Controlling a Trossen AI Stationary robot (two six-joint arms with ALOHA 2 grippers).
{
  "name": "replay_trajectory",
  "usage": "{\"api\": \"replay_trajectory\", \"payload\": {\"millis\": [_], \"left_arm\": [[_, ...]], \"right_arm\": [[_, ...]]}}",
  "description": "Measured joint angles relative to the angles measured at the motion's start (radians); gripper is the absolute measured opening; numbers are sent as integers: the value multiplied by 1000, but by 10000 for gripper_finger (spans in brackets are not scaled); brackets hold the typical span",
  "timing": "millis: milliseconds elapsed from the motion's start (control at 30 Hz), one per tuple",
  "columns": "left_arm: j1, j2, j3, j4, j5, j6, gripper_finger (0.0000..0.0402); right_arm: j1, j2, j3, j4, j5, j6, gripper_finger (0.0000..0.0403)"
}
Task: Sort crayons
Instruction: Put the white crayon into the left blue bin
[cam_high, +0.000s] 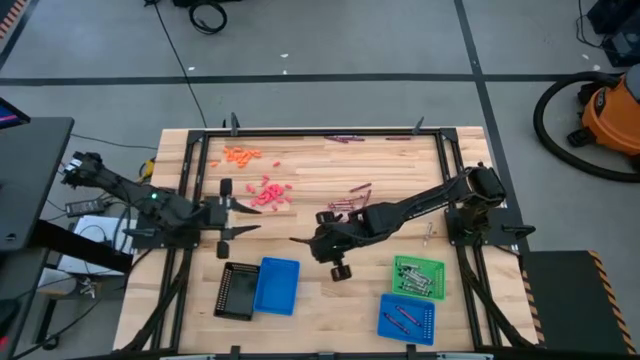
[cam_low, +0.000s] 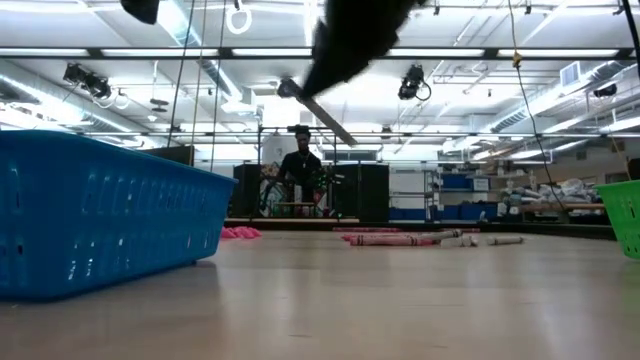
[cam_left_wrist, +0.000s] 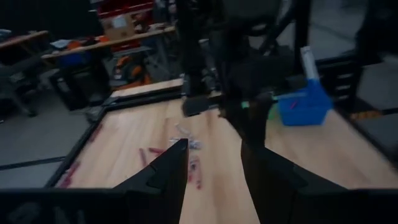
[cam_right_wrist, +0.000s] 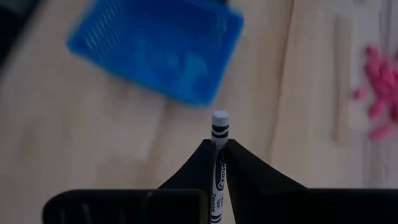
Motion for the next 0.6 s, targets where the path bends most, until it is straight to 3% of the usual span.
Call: {"api": "replay_trajectory", "payload": {"millis": [300,600], "left_arm": [[-89,-32,0,13,10,-4,160],[-90,-54,-1,18,10,-2,160]], "right_arm": [[31,45,8,262,-27,65,36],[53,200,163,284,-13,-73,36]]}}
